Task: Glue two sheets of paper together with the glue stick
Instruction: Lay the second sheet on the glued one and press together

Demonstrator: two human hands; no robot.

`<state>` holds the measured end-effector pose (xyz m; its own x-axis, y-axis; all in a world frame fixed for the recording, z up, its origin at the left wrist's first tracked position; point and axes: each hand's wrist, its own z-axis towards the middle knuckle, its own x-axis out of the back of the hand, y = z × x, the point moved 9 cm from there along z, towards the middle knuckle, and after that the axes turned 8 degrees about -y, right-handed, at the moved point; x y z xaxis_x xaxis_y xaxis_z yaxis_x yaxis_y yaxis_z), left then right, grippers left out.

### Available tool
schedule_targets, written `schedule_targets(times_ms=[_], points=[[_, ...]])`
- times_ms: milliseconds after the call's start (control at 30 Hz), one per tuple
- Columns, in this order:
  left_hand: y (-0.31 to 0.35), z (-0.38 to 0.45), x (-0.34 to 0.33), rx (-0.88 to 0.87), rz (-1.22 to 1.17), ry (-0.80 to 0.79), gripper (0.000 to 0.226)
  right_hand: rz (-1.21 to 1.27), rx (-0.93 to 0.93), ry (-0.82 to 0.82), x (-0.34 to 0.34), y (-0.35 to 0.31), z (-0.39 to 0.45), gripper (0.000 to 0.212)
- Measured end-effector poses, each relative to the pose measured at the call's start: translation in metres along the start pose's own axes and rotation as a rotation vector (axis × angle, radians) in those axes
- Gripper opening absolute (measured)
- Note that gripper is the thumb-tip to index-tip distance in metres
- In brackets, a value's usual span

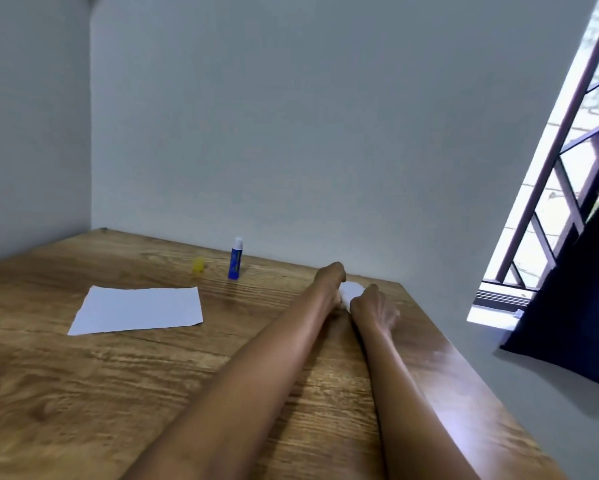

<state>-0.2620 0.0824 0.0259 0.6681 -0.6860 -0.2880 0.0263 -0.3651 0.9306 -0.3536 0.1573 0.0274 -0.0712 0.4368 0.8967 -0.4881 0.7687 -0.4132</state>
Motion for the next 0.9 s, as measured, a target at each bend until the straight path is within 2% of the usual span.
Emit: schedule_targets(times_ms=[100, 233, 300, 367, 467, 567, 633, 767, 900], points=[[0.001, 0.011, 0.002, -0.015, 0.042, 0.025, 0.039, 0.017, -0.004, 0.023, 0.004, 0.001, 0.000, 0.030], [-0.002, 0.016, 0.006, -0.043, 0.320, 0.079, 0.037, 0.074, -0.006, 0.034, 0.005, 0.003, -0.001, 0.030], [0.001, 0.017, 0.012, -0.086, 0.461, 0.136, 0.037, 0.183, 0.000, 0.054, 0.008, 0.002, -0.002, 0.033], [0.006, 0.014, 0.015, -0.119, 0.505, 0.126, 0.040, 0.297, 0.027, 0.104, 0.013, 0.000, -0.003, 0.037], [0.019, 0.003, 0.031, -0.139, 0.551, 0.086, 0.031, 0.378, 0.077, 0.174, 0.026, -0.004, -0.006, 0.042], [0.036, -0.012, 0.054, -0.150, 0.647, 0.042, 0.013, 0.677, 0.119, 0.016, 0.019, -0.010, -0.007, 0.047], [0.045, -0.028, 0.073, -0.159, 0.703, 0.011, 0.012, 0.865, 0.208, -0.168, 0.010, -0.026, -0.013, 0.032], [0.066, -0.066, 0.119, -0.250, 0.665, -0.026, 0.017, 0.944, 0.338, -0.412, -0.011, -0.057, -0.039, 0.017], [0.076, -0.100, 0.165, -0.279, 0.603, -0.068, 0.013, 0.992, 0.383, -0.495, -0.023, -0.079, -0.062, 0.014]])
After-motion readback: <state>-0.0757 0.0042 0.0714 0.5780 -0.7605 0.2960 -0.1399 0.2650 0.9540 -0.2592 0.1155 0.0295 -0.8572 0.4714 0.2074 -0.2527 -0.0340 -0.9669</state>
